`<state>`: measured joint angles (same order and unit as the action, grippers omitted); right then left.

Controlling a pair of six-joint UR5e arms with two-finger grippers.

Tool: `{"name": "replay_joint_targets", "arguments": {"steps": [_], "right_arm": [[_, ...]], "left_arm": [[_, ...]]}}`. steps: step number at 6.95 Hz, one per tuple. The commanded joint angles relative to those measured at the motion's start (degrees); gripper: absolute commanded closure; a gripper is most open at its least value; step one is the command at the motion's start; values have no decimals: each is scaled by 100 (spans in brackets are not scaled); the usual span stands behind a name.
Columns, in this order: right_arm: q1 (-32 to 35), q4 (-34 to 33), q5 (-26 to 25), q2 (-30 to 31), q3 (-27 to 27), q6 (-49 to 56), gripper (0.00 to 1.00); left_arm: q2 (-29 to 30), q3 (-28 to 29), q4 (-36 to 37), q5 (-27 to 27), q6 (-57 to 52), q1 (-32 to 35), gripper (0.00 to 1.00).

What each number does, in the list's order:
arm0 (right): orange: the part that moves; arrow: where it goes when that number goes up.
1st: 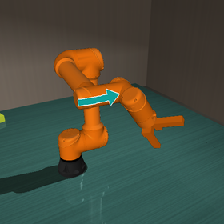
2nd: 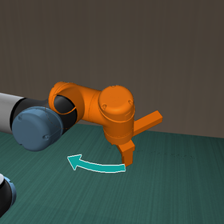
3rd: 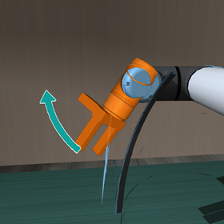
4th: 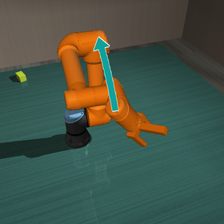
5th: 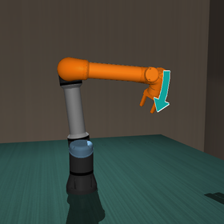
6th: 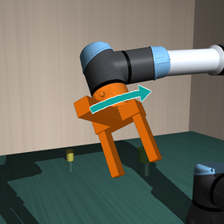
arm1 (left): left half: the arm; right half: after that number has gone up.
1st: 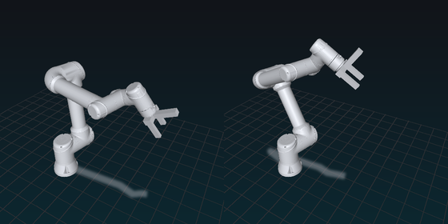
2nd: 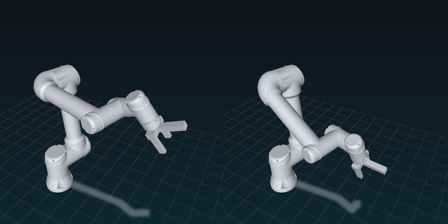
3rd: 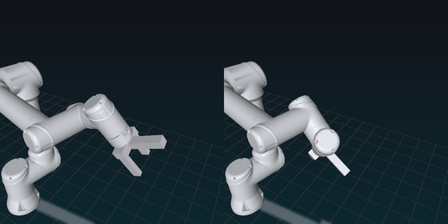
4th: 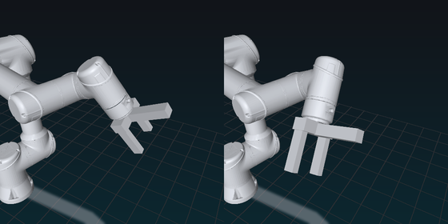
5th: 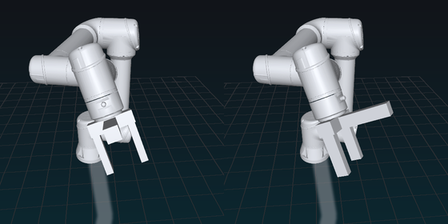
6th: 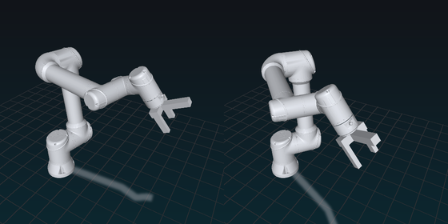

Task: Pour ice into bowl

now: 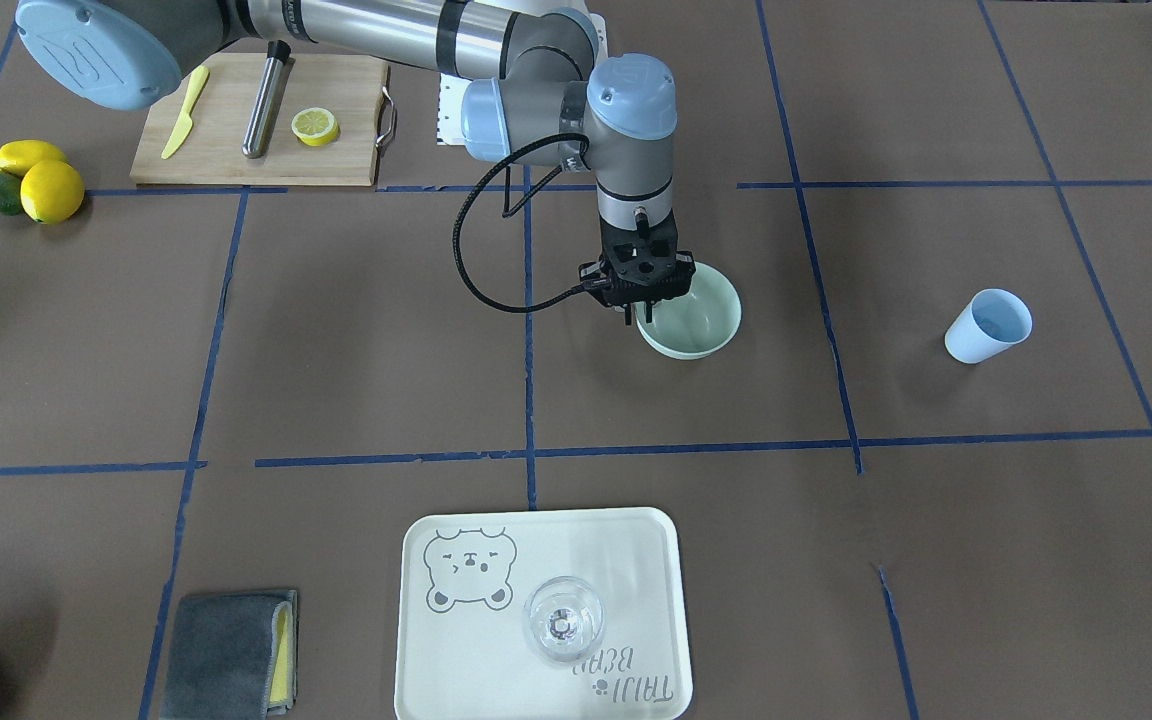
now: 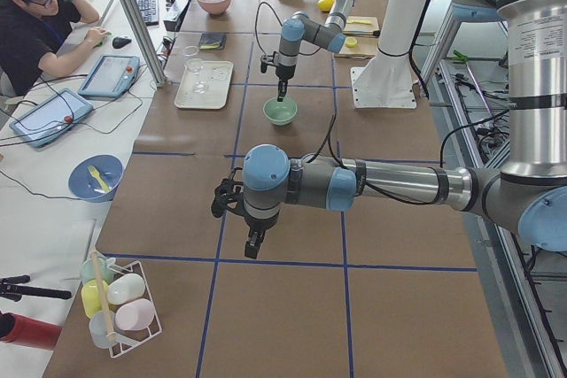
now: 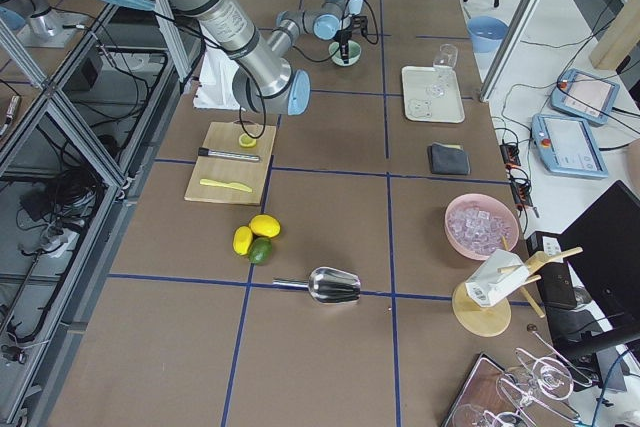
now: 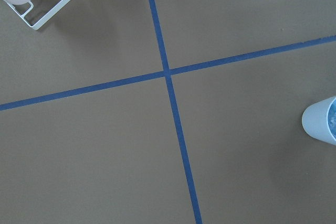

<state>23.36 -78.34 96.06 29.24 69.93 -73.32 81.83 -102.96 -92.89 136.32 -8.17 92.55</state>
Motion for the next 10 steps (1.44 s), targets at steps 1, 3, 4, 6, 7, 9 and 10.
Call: {"name": "replay_joint_targets", "arguments": {"steps": [1, 3, 4, 6, 7, 9, 10], "right_arm": [[614, -145, 8, 630, 990, 507, 0], [1867, -820, 1319, 1929, 2379, 2042, 0], [2709, -1223, 2067, 2615, 2907, 3355, 0], [4221, -1359, 3175, 3803, 3299, 6116, 0], [4890, -1368, 3521, 4339, 3247, 7346, 0], [5763, -1385, 3612, 5193, 3238, 8637, 0], [5924, -1368, 3935, 5449, 3238, 8772, 0]], "left_arm": [[8, -21, -10, -9, 0, 0, 0], [26, -14, -237, -44, 9, 0, 0], [26, -22, -404, 0, 61, -9, 0], [17, 56, -1130, 505, 52, -9, 0], [26, 66, -1701, 806, 53, -9, 0], [113, 284, -3176, 818, 70, -9, 0], [288, 546, -4227, 783, 270, 9, 0]]}}
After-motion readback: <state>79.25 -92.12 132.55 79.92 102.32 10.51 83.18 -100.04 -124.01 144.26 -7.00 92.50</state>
